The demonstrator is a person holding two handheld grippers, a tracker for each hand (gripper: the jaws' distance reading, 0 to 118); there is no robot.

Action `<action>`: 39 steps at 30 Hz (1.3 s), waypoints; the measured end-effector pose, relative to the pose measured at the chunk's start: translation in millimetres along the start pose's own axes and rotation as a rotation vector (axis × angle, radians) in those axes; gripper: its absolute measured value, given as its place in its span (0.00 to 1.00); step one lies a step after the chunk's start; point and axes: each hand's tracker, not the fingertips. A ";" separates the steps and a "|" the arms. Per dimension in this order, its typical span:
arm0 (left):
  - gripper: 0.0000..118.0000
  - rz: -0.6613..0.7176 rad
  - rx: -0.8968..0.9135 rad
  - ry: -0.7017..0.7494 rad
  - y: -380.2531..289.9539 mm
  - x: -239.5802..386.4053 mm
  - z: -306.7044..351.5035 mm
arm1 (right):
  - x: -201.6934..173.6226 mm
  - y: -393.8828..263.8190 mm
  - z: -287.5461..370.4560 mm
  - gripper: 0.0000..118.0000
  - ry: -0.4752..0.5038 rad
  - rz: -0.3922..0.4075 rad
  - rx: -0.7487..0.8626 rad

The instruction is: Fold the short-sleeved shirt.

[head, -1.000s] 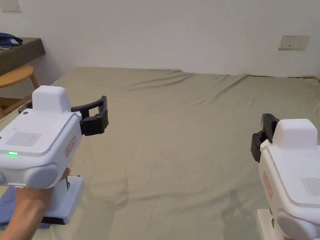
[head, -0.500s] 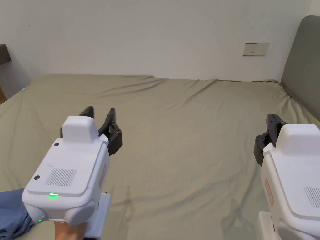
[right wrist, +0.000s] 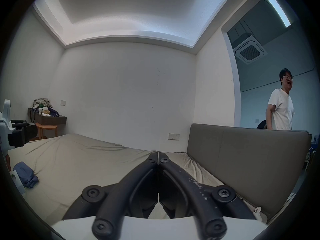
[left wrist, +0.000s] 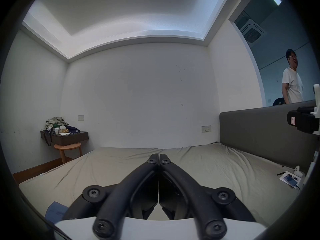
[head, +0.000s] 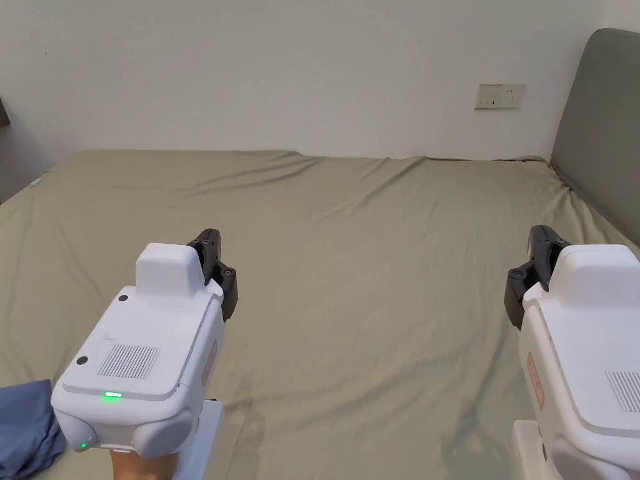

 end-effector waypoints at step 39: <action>0.00 0.004 -0.005 -0.007 -1.8 -4.7 -0.8 | -10.8 6.7 4.3 0.02 0.021 0.019 0.012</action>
